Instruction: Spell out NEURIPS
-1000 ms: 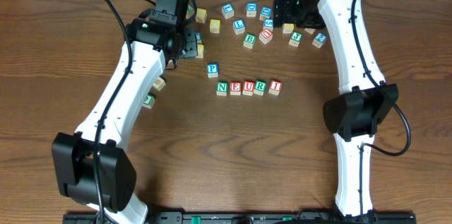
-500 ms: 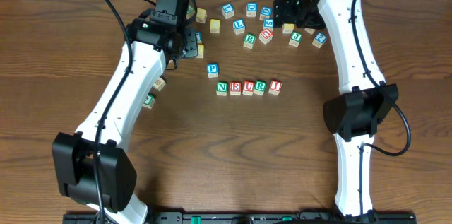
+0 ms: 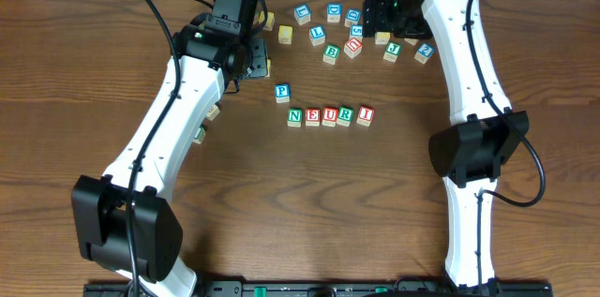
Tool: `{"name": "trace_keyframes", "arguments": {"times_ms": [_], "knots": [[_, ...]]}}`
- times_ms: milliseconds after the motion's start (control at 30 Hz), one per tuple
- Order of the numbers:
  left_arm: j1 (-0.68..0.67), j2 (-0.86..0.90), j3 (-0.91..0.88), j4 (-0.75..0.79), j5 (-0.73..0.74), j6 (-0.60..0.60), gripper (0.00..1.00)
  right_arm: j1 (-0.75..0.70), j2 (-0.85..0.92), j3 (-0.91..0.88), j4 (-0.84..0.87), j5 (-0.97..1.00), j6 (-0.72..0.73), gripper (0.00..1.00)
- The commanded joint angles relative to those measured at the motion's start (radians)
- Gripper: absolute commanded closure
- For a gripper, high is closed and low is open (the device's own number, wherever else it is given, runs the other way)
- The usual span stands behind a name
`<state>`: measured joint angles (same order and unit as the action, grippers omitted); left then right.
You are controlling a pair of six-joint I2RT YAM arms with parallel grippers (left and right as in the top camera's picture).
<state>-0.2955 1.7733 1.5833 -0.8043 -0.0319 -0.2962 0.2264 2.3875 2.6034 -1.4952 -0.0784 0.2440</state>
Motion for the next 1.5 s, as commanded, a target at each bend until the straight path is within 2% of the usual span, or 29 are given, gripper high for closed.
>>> {"name": "trace_keyframes", "arguments": {"times_ms": [0, 1067, 1467], "knots": [[0.001, 0.018, 0.004, -0.003, -0.001, -0.015, 0.57, 0.005, -0.012, -0.005, -0.002, -0.003, -0.002, 0.16], [0.001, 0.021, 0.004, 0.001, -0.001, -0.058, 0.57, 0.005, -0.012, -0.005, -0.005, -0.003, -0.002, 0.16], [-0.063, 0.058, -0.028, 0.058, -0.002, -0.088, 0.58, 0.005, -0.012, -0.005, -0.006, -0.003, -0.002, 0.16]]}}
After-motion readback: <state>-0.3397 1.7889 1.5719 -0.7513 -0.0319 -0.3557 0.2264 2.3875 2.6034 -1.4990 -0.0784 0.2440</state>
